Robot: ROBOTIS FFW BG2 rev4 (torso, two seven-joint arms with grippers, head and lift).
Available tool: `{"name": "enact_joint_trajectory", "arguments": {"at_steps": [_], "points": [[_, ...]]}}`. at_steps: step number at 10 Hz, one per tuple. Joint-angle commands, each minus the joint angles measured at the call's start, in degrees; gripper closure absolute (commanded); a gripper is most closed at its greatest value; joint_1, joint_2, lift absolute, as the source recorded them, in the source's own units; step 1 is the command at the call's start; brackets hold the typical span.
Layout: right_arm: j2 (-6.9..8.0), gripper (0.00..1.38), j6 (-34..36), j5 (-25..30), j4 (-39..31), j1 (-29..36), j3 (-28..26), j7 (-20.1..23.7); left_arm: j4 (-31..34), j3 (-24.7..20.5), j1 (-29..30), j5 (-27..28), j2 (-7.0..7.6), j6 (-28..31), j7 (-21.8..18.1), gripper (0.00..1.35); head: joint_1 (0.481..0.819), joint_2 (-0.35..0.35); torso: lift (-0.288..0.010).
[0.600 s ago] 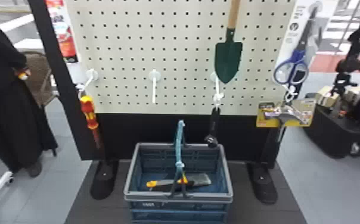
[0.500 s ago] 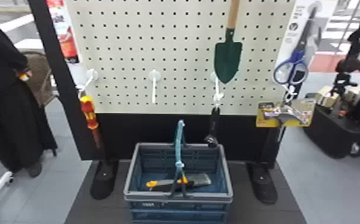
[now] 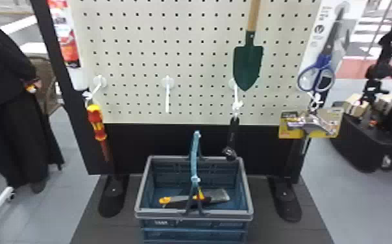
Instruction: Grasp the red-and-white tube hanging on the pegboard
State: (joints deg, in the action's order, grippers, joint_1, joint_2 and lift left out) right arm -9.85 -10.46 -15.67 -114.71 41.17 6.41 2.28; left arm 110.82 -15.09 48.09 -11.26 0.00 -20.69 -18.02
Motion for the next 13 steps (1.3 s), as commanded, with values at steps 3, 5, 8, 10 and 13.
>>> {"name": "enact_joint_trajectory", "arguments": {"at_steps": [3, 5, 8, 10, 13], "points": [[0.00, 0.12, 0.0, -0.1, 0.0, 0.0, 0.0, 0.1, 0.2, 0.1, -0.8, -0.1, -0.15, 0.0, 0.0, 0.48, 0.549, 0.000, -0.100], [0.00, 0.12, 0.0, -0.1, 0.2, 0.0, 0.0, 0.4, 1.2, 0.0, -3.9, -1.0, -0.15, 3.3, -1.9, 0.47, 0.549, 0.000, -0.100], [0.09, 0.12, 0.0, -0.3, 0.4, 0.1, 0.0, 0.5, 5.4, -2.4, -10.0, -0.3, -0.15, 9.2, -2.0, 0.43, 0.549, 0.000, -0.100], [0.27, 0.12, 0.0, -0.3, 0.7, 0.0, 0.0, 0.7, 10.1, -7.0, -16.9, 2.5, 0.09, 17.0, -7.3, 0.43, 0.549, 0.000, -0.100], [0.27, 0.12, 0.1, -0.3, 0.7, 0.0, 0.0, 0.9, 13.3, -9.6, -26.2, 2.9, 4.13, 25.5, -12.1, 0.45, 0.549, 0.000, -0.100]]}}
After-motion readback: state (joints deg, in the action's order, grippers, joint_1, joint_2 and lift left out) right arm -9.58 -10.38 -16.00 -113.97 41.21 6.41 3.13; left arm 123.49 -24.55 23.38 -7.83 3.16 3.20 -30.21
